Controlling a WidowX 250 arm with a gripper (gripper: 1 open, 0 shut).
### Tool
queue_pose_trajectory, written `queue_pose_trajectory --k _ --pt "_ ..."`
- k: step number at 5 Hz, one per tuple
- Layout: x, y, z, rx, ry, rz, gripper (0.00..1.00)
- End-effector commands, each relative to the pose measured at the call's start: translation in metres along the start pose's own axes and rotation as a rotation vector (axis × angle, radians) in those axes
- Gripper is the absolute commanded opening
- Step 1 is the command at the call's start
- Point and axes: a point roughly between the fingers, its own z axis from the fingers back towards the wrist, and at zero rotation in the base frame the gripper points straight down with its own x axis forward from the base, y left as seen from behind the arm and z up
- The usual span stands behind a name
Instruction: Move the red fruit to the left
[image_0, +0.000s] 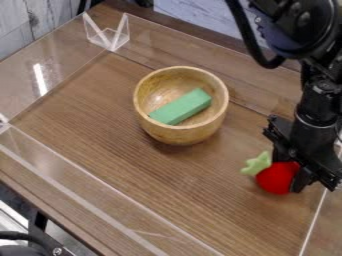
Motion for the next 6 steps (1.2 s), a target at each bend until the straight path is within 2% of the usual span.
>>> queue_pose_trajectory --k 1,2,4,5,6 --pt "-0.011 -0.009 -0.006 -0.011 0.024 -0.052 0.00" --pt "-0.015 -0.011 -0.006 -0.016 0.027 -0.077 0.00" --pt "-0.012 0.001 0.061 0.089 -0.081 -0.042 0.00" --pt "-0.016 0.026 0.099 0.154 -0.144 0.025 0.00" --pt "-0.021 0.049 0.124 0.188 -0.190 0.100 0.00"
